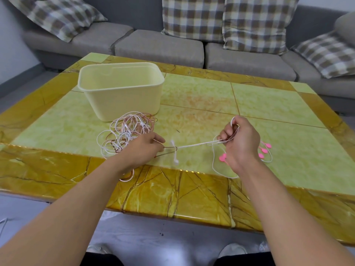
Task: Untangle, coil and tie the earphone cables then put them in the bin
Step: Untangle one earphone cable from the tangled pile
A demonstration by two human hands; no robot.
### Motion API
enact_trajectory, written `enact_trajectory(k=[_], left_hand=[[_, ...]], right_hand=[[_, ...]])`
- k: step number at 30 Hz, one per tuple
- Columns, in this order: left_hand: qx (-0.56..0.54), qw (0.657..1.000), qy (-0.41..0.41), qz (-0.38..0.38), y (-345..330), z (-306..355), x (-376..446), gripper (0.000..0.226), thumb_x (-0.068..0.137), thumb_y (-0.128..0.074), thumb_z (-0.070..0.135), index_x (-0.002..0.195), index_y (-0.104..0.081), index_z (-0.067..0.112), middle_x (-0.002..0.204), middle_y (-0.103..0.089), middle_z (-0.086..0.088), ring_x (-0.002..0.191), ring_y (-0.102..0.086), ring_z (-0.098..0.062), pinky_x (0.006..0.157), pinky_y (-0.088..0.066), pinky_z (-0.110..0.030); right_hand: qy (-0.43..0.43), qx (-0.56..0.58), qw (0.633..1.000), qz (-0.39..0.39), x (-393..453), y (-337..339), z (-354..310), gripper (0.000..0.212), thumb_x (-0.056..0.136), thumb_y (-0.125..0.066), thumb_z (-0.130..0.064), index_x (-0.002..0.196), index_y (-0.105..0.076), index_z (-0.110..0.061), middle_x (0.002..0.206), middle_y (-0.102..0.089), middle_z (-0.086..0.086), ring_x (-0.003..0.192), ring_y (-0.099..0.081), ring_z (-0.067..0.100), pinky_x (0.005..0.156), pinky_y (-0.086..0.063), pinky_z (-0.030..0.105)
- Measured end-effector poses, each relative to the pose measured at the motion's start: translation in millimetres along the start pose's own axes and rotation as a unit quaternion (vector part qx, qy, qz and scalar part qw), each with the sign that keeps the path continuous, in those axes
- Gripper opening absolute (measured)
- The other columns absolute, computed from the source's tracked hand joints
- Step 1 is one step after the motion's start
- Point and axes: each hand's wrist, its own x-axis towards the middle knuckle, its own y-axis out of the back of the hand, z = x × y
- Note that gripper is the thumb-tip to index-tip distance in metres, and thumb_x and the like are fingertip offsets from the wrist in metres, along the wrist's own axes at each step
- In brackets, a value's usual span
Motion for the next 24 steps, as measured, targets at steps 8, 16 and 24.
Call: enact_trajectory(k=[8,16,24], left_hand=[[0.062,0.997,-0.040,0.014,-4,-1,1,0.010,0.092,-0.073,0.025,0.086,-0.077,0.018,0.085,-0.067,0.003,0.079,-0.058,-0.013,0.066,-0.040,-0.024],[0.032,0.999,-0.012,0.031,-9,6,-1,0.013,0.095,-0.064,0.019,0.092,-0.074,0.013,0.080,-0.063,0.001,0.069,-0.052,-0.011,0.057,-0.035,-0.025],[0.032,0.999,-0.010,0.005,-12,8,-5,0.019,0.089,-0.062,0.018,0.075,-0.074,0.017,0.086,-0.074,0.005,0.090,-0.069,-0.027,0.084,-0.054,-0.045]], right_hand=[[0.051,-0.288,0.947,-0.131,0,7,-3,0.029,0.102,-0.054,-0.021,0.075,-0.045,-0.017,0.053,-0.031,-0.006,0.046,-0.023,0.012,0.051,-0.028,0.020],[0.019,-0.570,0.770,-0.287,-11,4,9,0.037,0.083,-0.077,-0.051,0.115,-0.069,-0.035,0.115,-0.068,-0.008,0.110,-0.063,0.008,0.083,-0.045,0.029],[0.093,-0.661,0.688,-0.285,-12,-6,32,0.018,0.090,-0.068,-0.045,0.087,-0.079,-0.031,0.074,-0.067,-0.007,0.065,-0.061,0.017,0.057,-0.045,0.032]])
